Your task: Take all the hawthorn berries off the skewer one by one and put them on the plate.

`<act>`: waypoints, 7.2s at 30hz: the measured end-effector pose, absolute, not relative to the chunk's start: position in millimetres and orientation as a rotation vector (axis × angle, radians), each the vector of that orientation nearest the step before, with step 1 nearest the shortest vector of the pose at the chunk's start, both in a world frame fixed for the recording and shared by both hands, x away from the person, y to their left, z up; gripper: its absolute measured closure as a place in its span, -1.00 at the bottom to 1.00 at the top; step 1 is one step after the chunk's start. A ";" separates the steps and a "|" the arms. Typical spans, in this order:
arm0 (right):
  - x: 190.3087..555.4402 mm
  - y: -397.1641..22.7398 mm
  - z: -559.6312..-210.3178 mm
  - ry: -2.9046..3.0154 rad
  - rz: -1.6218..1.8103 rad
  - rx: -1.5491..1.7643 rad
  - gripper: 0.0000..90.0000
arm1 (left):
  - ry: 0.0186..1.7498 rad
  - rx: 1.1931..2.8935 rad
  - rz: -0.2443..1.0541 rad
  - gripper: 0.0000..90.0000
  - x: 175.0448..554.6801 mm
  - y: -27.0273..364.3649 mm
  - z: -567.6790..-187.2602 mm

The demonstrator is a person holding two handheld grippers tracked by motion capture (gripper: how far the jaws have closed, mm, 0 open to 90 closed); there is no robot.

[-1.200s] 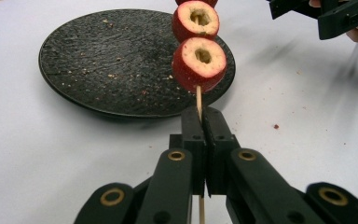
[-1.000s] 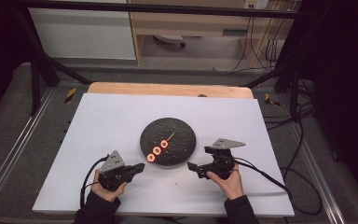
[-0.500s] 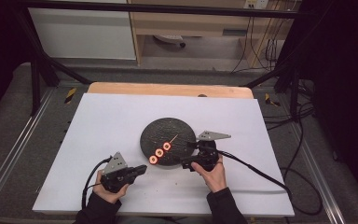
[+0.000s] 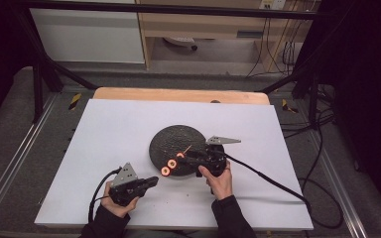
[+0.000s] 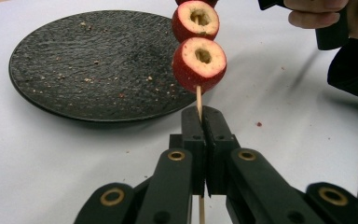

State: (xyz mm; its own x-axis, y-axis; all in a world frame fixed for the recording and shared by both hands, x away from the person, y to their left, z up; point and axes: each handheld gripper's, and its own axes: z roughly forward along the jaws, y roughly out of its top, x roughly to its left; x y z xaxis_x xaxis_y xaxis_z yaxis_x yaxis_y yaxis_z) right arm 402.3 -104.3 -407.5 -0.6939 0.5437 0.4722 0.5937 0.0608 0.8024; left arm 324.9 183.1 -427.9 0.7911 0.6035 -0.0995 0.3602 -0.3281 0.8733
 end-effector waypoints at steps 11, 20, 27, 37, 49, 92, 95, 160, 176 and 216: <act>402.8 -104.0 -407.5 -2.201 -1.731 -1.178 0.31 | 0.707 1.954 0.297 0.96 323.7 180.7 -428.6; 402.9 -105.6 -404.7 -2.178 -1.733 -1.182 0.39 | 0.696 1.945 0.299 0.96 323.3 181.4 -428.2; 403.7 -108.2 -399.7 -2.146 -1.746 -1.176 0.42 | 0.686 1.933 0.310 0.96 322.2 181.9 -426.5; 405.0 -112.9 -391.9 -2.120 -1.785 -1.198 0.54 | 0.674 1.924 0.331 0.96 320.3 182.5 -424.4; 408.0 -115.1 -389.2 -2.093 -1.797 -1.200 0.57 | 0.668 1.910 0.346 0.96 319.7 183.2 -422.9; 424.2 -145.6 -364.0 -2.002 -1.920 -1.323 0.58 | 0.666 1.893 0.406 0.97 315.3 186.1 -419.9; 433.8 -155.7 -358.4 -2.034 -1.931 -1.380 0.58 | 0.677 1.892 0.407 0.97 316.3 187.4 -420.5; 399.3 -88.2 -408.0 -2.231 -1.749 -1.154 -0.38 | 0.730 1.895 0.376 0.96 319.2 183.6 -423.8; 401.0 -85.2 -411.7 -2.120 -1.704 -1.105 0.40 | 0.719 1.901 0.372 0.96 318.1 179.2 -425.1; 417.7 -111.7 -375.3 -2.067 -1.782 -1.173 0.63 | 0.690 1.861 0.403 0.96 314.1 183.8 -418.6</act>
